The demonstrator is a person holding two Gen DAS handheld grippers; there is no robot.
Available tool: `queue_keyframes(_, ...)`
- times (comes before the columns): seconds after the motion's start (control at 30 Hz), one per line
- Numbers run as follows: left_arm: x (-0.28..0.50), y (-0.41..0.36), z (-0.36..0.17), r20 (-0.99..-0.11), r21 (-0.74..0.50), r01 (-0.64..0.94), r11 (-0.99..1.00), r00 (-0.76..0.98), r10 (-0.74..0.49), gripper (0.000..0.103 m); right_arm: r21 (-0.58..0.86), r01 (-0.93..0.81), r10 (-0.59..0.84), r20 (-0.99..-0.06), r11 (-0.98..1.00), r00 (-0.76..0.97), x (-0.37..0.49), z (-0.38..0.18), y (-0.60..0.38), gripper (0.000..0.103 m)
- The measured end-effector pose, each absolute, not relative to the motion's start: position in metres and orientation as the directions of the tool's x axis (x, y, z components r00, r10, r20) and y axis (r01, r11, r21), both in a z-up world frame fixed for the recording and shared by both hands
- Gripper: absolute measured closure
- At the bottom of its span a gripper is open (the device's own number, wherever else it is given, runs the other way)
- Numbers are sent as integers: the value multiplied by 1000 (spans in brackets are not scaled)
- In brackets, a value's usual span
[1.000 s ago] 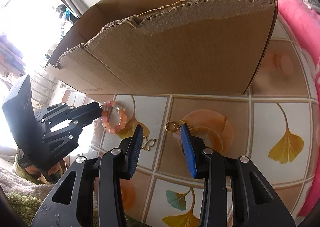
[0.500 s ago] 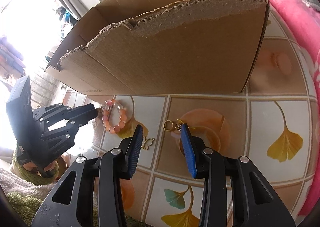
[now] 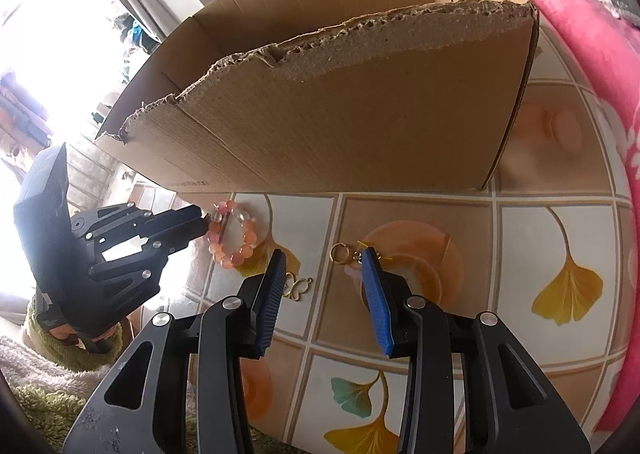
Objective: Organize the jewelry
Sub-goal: 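Close the right tool on the gold ring keychain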
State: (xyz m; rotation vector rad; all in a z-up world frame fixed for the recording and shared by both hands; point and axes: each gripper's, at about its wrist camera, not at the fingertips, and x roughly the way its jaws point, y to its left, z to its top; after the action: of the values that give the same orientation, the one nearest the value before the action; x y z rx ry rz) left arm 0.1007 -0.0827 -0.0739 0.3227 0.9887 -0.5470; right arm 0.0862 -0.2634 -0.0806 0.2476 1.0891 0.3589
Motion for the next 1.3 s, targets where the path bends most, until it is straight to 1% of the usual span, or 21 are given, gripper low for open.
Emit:
queue_keyframes(0.2, 105, -81, -76, -855, -17, 567, 823, 419, -306, 90, 368, -159, 401, -817, 916, 414, 86, -81, -264, 66)
queue_keyframes(0.4, 104, -79, -75, -855, -6, 591, 807, 416, -311, 90, 367, -158, 398, -818, 917, 415, 86, -82, -265, 68)
queue_keyframes(0.77, 103, -80, -75, -853, 0, 584, 812, 424, -305, 90, 351, -188, 399, -813, 917, 425, 83, -76, -261, 71)
queue_keyframes(0.87, 103, -80, -75, -853, 0, 581, 814, 425, -304, 90, 343, -182, 388, -816, 922, 429, 87, -77, -261, 75)
queue_keyframes(0.93, 102, -80, -75, -853, 2, 581, 814, 426, -302, 90, 340, -179, 384, -817, 923, 430, 88, -78, -261, 81)
queue_keyframes(1.0, 102, -80, -75, -853, 5, 582, 813, 427, -301, 90, 338, -185, 386, -816, 923, 431, 90, -78, -260, 84)
queue_keyframes(1.13, 102, -81, -75, -853, 6, 582, 813, 428, -300, 90, 338, -201, 392, -816, 920, 425, 94, -79, -254, 85)
queue_keyframes(1.3, 103, -81, -75, -853, 6, 583, 813, 427, -300, 90, 288, -207, 352, -829, 935, 434, 99, -81, -246, 85)
